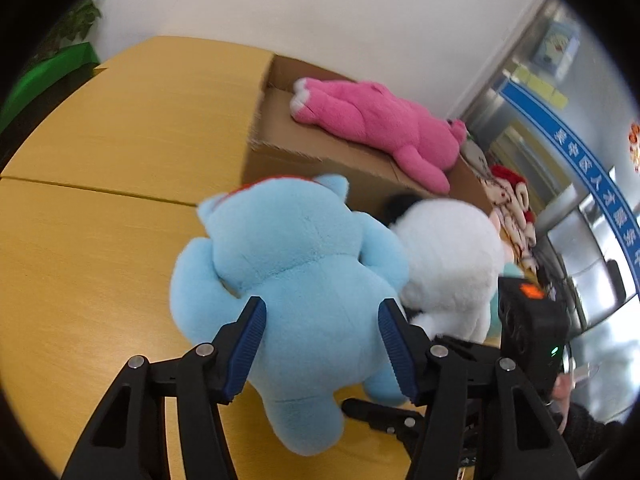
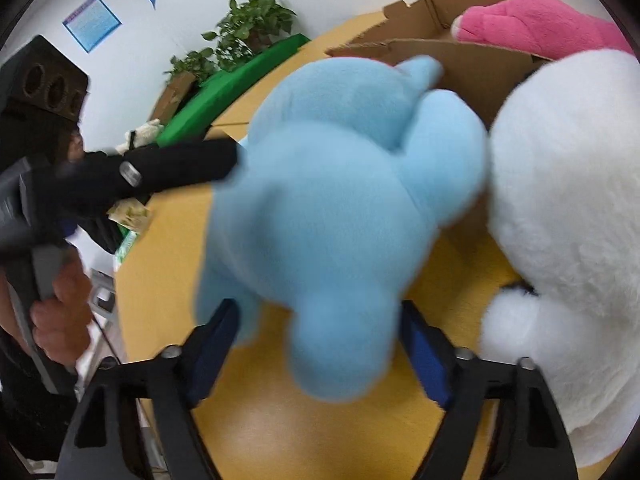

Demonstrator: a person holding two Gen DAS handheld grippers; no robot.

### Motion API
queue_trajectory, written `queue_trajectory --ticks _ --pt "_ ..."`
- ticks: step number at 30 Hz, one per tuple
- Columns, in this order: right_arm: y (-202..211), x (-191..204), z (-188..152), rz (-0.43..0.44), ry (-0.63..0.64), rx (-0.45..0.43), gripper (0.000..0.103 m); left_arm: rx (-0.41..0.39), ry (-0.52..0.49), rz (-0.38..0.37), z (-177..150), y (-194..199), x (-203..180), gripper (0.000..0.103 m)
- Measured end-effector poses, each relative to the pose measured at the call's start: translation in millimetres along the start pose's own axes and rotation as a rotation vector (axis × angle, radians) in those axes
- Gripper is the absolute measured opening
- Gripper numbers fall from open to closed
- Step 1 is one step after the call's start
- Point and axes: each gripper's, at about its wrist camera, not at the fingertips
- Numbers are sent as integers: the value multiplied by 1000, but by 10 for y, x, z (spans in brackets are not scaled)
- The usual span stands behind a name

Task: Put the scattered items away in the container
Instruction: 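Close both grippers on the light blue plush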

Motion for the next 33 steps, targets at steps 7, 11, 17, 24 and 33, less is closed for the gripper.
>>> queue_trajectory --ticks 7,11,17,24,33 --pt "71 27 34 111 -13 -41 97 55 157 -41 60 -233 686 72" --pt "153 87 110 137 6 -78 102 79 185 -198 19 -415 796 73" --pt "28 -7 274 73 -52 -40 98 83 121 -245 50 -480 667 58" --pt "41 -84 303 82 -49 -52 94 71 94 -245 13 -413 633 47" --pt "35 -112 431 57 -73 -63 98 77 128 -271 58 -447 785 39"
Point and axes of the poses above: each gripper's, at about its wrist camera, not at the fingertips, and y roughly against the way its jaws point, x to its left, z to its top, and after that the axes turned 13 degrees about x, right-handed
